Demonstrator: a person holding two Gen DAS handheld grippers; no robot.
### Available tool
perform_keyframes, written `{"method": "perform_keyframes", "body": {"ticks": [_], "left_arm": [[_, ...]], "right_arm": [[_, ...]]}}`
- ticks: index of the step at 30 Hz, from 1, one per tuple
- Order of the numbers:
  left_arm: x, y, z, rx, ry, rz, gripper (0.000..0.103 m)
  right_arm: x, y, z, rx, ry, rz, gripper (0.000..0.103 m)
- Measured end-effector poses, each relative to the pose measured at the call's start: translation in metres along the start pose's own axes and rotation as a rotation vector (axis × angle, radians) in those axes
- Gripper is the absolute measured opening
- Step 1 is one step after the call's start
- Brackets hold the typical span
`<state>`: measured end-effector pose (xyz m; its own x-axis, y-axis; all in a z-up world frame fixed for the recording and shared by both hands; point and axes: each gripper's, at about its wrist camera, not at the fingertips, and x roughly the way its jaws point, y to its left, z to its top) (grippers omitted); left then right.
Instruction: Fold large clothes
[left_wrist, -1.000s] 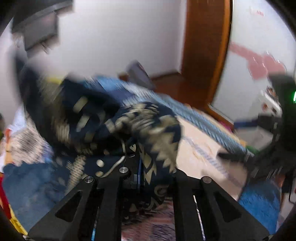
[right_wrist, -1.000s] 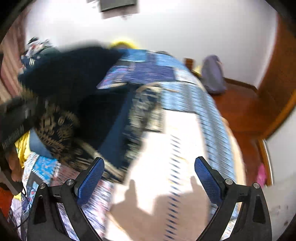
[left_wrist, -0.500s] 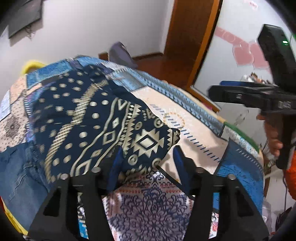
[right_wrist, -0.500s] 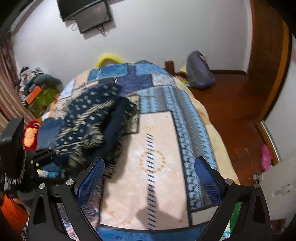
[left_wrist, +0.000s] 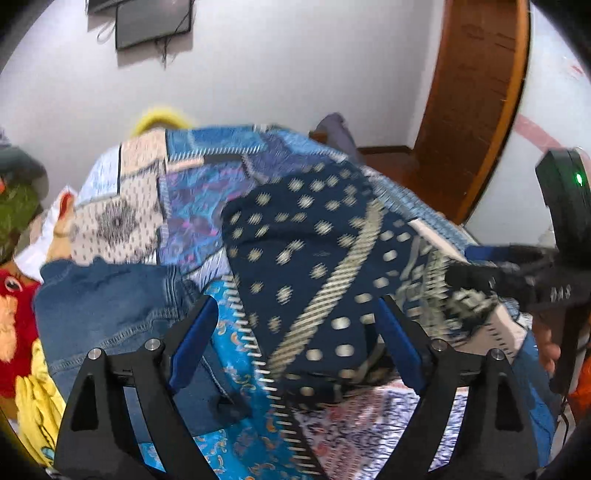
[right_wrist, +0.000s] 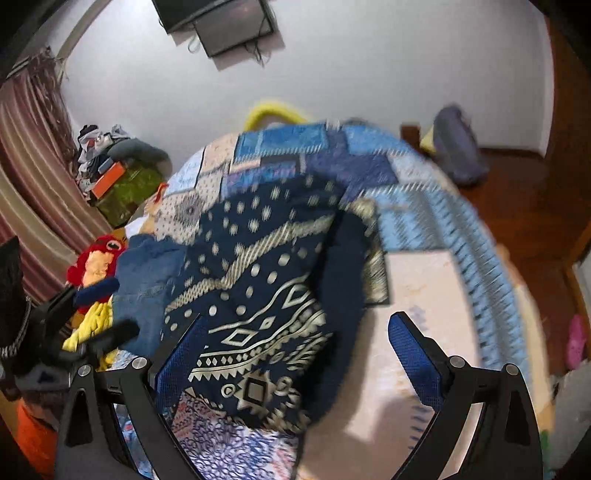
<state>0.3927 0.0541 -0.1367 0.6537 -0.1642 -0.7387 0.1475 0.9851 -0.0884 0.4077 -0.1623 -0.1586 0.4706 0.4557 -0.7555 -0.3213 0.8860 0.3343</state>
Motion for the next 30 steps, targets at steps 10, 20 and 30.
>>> {"method": "perform_keyframes", "body": {"ticks": [10,20,30], "left_arm": [[0.028,0.015,-0.056,-0.005,0.121,-0.046,0.090],[-0.010,0.044,-0.066,0.004,0.078,0.109,0.089],[-0.002,0.057,0.004,-0.154,0.007,-0.099,0.090]], "right_arm": [[0.050,-0.044,-0.038,0.048,0.182,-0.023,0.097],[-0.001,-0.060,-0.033,0.003,0.126,-0.057,0.097],[0.002,-0.045,0.018,0.029,0.061,0.051,0.097]]}}
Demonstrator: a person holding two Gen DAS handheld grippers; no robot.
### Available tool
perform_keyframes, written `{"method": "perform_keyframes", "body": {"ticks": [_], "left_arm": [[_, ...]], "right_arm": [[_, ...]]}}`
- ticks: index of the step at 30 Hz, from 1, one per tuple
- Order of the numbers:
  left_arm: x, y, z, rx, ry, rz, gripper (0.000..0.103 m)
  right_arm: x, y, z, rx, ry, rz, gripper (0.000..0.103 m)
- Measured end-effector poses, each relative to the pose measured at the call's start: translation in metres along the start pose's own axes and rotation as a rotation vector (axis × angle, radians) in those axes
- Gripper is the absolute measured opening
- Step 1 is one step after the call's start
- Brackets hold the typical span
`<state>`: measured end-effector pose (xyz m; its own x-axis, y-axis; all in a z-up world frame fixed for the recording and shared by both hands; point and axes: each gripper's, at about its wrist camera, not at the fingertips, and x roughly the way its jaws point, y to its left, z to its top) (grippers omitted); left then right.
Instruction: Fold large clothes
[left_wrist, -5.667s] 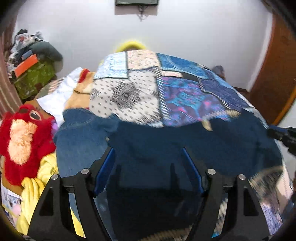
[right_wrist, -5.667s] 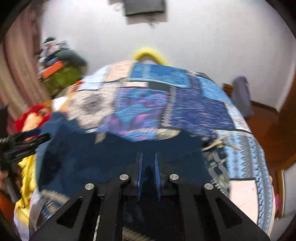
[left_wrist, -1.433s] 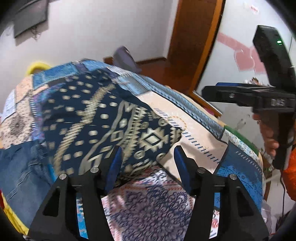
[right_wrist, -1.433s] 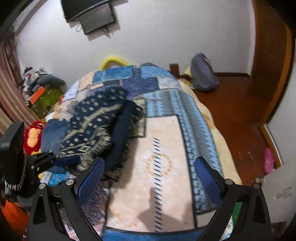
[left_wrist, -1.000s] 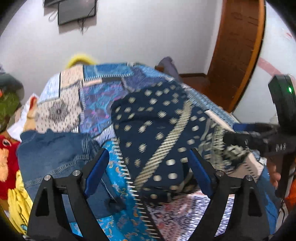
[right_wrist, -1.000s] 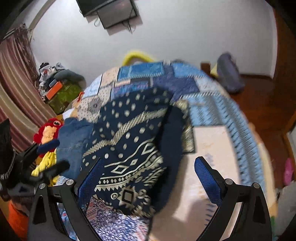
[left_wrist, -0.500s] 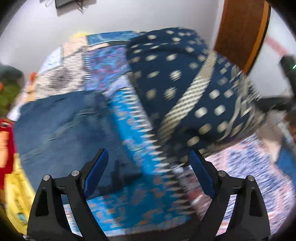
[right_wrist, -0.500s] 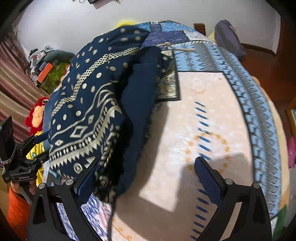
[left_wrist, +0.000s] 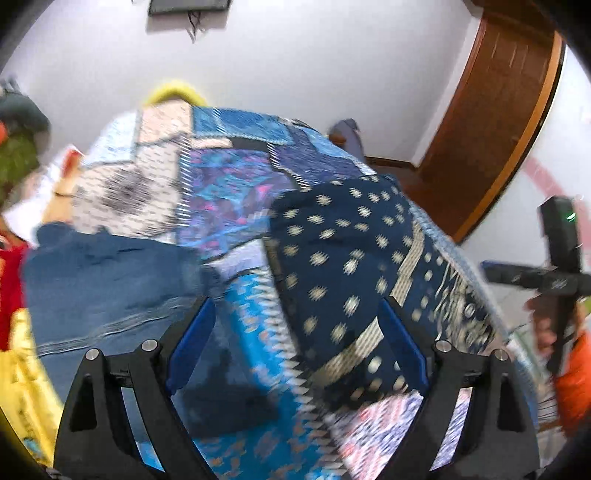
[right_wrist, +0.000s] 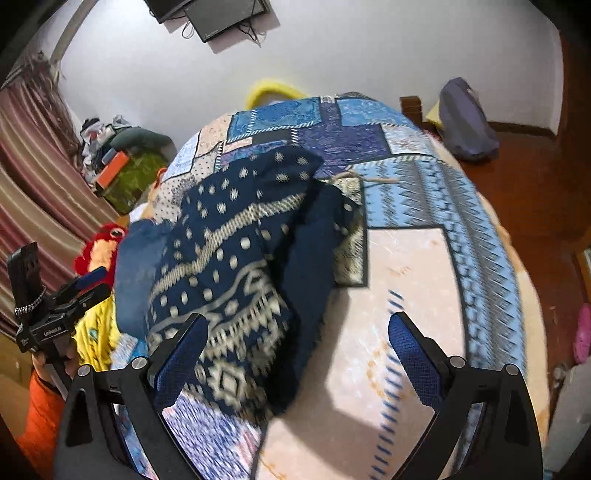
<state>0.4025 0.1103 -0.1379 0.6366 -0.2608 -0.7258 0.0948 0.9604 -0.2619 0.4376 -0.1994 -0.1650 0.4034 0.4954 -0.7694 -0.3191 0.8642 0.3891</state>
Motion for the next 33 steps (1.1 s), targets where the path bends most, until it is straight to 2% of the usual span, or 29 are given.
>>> {"method": "perform_keyframes", "body": {"ticks": [5,9,15,18,19,20,23,26,29,33], "left_arm": [[0.056,0.001,0.011,-0.063,0.124,-0.091,0.090],[0.087,0.008,0.017,-0.148,0.152,-0.192,0.090],[0.122,0.012,0.021,-0.203,0.188,-0.242,0.096],[0.130,0.012,0.021,-0.204,0.177,-0.264,0.091],[0.130,0.010,0.022,-0.185,0.172,-0.258,0.083],[0.126,0.007,0.023,-0.166,0.167,-0.247,0.077],[0.113,0.001,0.026,-0.137,0.152,-0.233,0.066],[0.096,-0.004,0.029,-0.116,0.133,-0.220,0.060],[0.068,-0.006,0.034,-0.088,0.093,-0.198,0.059],[0.012,0.001,0.044,-0.048,0.009,-0.168,0.058]], "right_arm": [[0.054,-0.009,0.020,0.055,0.102,0.067,0.097],[0.093,-0.020,0.029,0.127,0.170,0.183,0.097],[0.120,-0.016,0.044,0.130,0.169,0.241,0.097],[0.126,-0.010,0.048,0.113,0.161,0.234,0.090],[0.126,-0.009,0.049,0.112,0.155,0.229,0.083],[0.126,-0.007,0.049,0.104,0.153,0.226,0.069],[0.119,-0.004,0.049,0.094,0.138,0.238,0.046],[0.107,0.008,0.052,0.057,0.122,0.218,0.035],[0.090,0.031,0.055,-0.002,0.103,0.183,0.033],[0.068,0.070,0.067,-0.054,0.059,0.197,0.032]]}}
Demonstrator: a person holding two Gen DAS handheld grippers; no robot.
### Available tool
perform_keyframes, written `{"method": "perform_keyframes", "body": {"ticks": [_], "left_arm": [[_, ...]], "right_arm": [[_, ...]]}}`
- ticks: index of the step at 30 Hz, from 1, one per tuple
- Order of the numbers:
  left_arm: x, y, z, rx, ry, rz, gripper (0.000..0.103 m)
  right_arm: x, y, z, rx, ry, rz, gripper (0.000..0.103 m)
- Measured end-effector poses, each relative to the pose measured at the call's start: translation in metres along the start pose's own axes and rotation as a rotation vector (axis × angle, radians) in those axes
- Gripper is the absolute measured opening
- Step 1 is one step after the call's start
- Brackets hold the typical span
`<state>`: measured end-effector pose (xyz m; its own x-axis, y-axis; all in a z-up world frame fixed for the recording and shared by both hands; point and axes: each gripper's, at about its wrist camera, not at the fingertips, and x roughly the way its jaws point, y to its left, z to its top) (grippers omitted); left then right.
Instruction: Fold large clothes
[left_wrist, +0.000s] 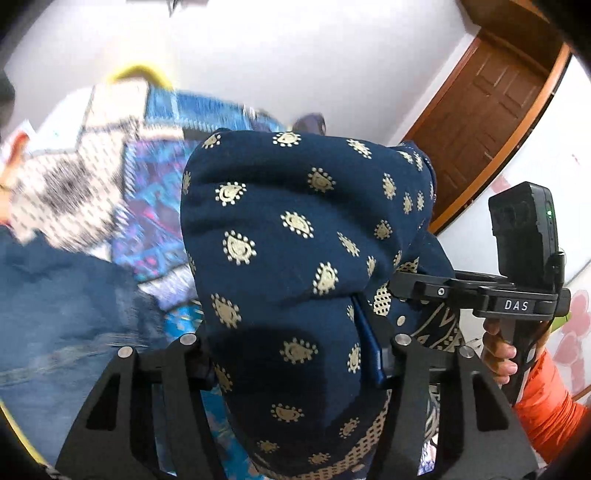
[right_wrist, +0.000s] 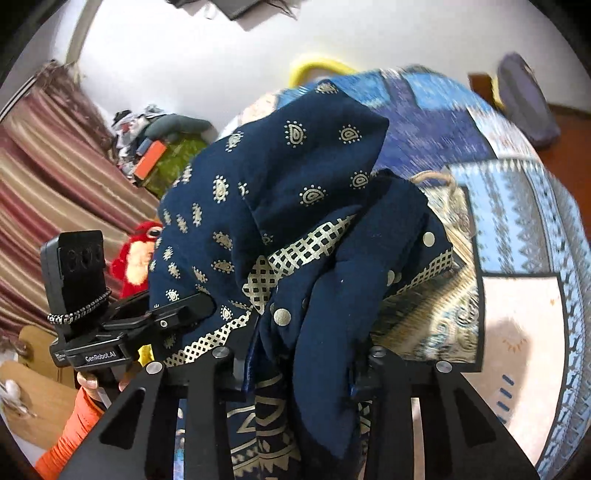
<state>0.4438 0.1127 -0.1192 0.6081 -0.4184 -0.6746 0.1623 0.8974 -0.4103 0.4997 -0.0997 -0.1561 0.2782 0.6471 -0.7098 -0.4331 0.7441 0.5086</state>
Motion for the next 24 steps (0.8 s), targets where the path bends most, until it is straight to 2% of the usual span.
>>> {"method": "perform_keyframes", "body": {"ticks": [6,11,17,24], "left_arm": [[-0.080,0.016,0.014,0.015,-0.106,0.061,0.058],[-0.129,0.051,0.015,0.006,-0.159,0.137,0.058],[-0.145,0.111,-0.003,-0.062,-0.151,0.203,0.058],[-0.111,0.200,-0.035,-0.199,-0.042,0.221,0.058]], "right_arm": [[-0.016,0.073,0.016,-0.082,-0.073,0.046,0.032],[0.000,0.136,0.029,-0.127,-0.100,0.098,0.032],[0.060,0.184,0.029,-0.118,-0.033,0.146,0.032],[0.162,0.189,0.013,-0.066,0.116,0.146,0.032]]}}
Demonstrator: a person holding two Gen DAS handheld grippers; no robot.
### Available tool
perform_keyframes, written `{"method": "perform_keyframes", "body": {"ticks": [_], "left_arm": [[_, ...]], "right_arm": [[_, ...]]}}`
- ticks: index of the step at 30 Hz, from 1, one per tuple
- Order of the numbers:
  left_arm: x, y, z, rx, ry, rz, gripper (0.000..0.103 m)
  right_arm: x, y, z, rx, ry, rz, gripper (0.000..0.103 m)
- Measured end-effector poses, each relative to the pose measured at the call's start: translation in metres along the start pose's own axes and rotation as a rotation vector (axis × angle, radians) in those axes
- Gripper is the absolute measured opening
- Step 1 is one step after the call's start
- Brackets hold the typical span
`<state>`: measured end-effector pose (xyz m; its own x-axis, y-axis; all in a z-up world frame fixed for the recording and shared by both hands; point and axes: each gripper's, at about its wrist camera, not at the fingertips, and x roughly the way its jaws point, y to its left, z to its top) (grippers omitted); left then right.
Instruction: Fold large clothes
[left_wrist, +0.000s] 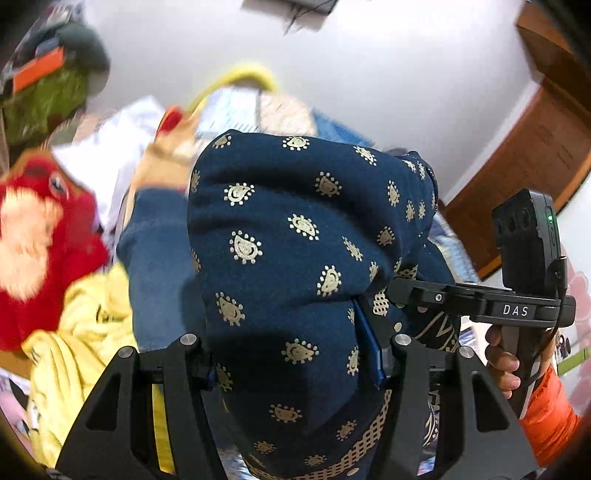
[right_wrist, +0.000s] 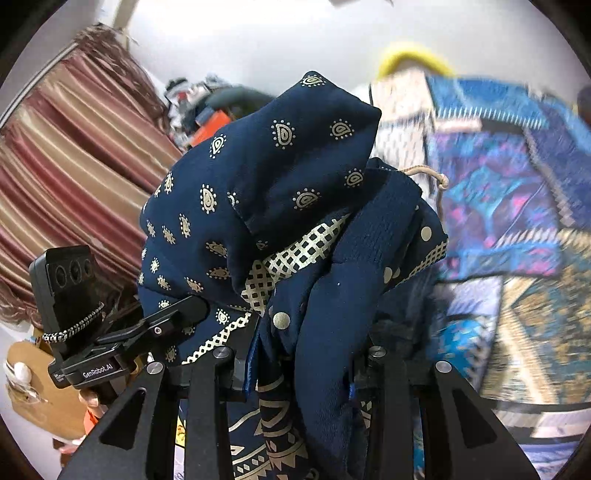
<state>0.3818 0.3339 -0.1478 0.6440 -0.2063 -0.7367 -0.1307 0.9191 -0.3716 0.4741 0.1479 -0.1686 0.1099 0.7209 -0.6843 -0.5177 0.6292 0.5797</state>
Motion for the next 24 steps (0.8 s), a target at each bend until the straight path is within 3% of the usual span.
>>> {"method": "perform_keyframes", "body": {"ticks": [4,8,10,12,14,15,21,24], "left_arm": [[0.045,0.037,-0.009,-0.081,0.074,-0.006,0.058],[0.065,0.056,-0.011,-0.115,0.050,-0.022,0.065],[0.065,0.056,-0.012,-0.113,0.044,-0.033,0.069],[0.063,0.054,-0.015,-0.105,0.044,-0.014,0.072],[0.054,0.049,-0.022,-0.120,0.043,-0.015,0.072],[0.049,0.046,-0.028,-0.118,0.043,-0.014,0.073],[0.016,0.022,-0.057,-0.056,0.007,0.064,0.078],[0.002,0.009,-0.077,-0.021,0.007,0.082,0.081]], "right_arm": [[0.061,-0.025,-0.003,0.029,0.086,-0.026,0.032],[0.089,-0.047,-0.003,0.028,0.109,-0.048,0.036],[0.089,-0.052,-0.004,0.024,0.098,-0.045,0.041],[0.085,-0.054,-0.008,0.002,0.099,-0.083,0.053],[0.075,-0.052,-0.010,-0.057,0.100,-0.191,0.081],[0.070,-0.049,-0.014,-0.091,0.097,-0.231,0.084],[0.042,-0.047,-0.045,-0.171,0.139,-0.276,0.084],[0.032,-0.042,-0.073,-0.243,0.158,-0.343,0.084]]}}
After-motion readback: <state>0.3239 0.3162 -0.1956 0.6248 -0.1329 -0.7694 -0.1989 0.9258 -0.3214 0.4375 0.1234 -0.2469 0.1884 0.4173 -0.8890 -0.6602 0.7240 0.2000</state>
